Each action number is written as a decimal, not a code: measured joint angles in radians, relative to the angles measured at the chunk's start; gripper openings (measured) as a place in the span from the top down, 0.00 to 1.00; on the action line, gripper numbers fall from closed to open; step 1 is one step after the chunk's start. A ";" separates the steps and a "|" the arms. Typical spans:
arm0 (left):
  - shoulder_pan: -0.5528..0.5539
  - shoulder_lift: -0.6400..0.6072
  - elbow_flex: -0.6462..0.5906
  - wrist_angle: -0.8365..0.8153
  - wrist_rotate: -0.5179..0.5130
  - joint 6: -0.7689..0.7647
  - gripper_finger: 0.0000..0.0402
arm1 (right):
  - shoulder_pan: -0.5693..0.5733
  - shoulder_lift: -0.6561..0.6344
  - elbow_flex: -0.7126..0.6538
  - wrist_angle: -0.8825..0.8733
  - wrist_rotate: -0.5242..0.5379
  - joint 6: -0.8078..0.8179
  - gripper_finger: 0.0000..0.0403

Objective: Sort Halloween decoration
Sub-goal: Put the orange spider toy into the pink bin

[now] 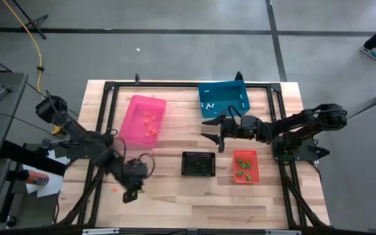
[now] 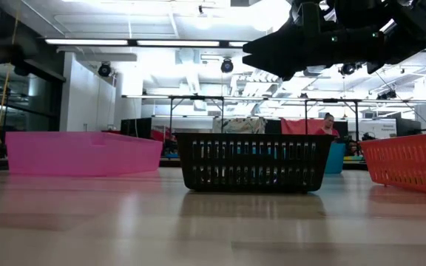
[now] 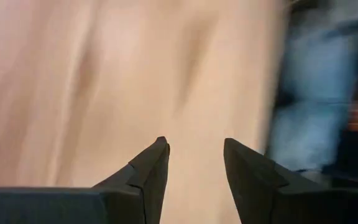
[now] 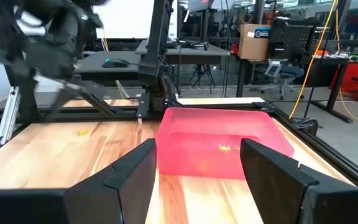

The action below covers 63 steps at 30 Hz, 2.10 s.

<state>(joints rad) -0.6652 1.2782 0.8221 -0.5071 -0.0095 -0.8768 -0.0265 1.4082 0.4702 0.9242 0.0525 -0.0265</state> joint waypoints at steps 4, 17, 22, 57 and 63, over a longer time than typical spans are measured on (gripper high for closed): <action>-0.133 0.077 0.039 -0.258 -0.067 -0.365 0.65 | 0.000 0.000 0.000 0.000 0.000 0.023 0.44; -0.309 0.264 0.020 -0.347 0.125 -0.803 0.65 | 0.000 0.000 0.000 0.016 0.000 0.019 0.44; -0.326 0.267 -0.041 -0.319 0.144 -0.856 0.65 | 0.000 0.000 0.000 0.015 0.000 0.019 0.44; -0.316 0.262 0.024 -0.459 -0.266 -0.657 1.00 | 0.000 0.000 0.000 0.009 0.008 0.019 0.44; -0.253 0.261 0.069 -0.434 -0.480 -0.443 1.00 | -0.002 0.000 0.000 0.016 0.010 0.021 0.44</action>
<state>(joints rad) -0.9179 1.5390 0.8910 -0.9406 -0.4893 -1.3198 -0.0284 1.4082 0.4702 0.9398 0.0624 -0.0054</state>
